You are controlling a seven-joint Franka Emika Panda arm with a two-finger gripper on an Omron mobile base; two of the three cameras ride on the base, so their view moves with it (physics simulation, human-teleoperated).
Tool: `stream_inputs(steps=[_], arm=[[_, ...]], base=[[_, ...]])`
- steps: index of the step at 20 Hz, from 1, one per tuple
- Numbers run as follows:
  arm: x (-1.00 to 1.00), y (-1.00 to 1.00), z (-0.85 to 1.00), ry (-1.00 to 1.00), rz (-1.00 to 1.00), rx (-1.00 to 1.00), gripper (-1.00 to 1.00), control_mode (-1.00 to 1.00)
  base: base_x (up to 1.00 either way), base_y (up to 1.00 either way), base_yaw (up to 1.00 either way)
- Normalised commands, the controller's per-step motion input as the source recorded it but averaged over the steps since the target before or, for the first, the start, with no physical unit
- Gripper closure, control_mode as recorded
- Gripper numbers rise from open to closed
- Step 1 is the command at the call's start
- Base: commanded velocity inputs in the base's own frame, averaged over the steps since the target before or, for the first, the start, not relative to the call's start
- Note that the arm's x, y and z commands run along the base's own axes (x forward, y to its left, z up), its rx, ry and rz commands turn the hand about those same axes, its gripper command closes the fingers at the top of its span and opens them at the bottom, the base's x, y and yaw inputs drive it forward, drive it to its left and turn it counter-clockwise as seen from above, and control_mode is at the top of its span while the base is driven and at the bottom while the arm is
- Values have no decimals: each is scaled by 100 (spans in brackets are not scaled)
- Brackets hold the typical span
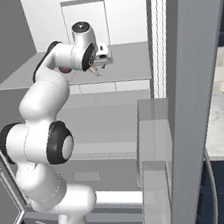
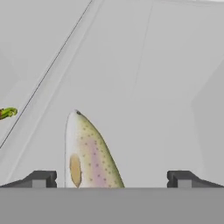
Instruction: Open the fridge, remove the kiwi, onion, and fish, and place them on any counter.
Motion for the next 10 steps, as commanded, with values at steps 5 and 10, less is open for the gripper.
stream_inputs(steps=[5,10], arm=[[0,0,-37,13,0,0,100,-100],[0,0,-19,7,0,0,100,-100]], base=[[0,0,0],[0,0,0]])
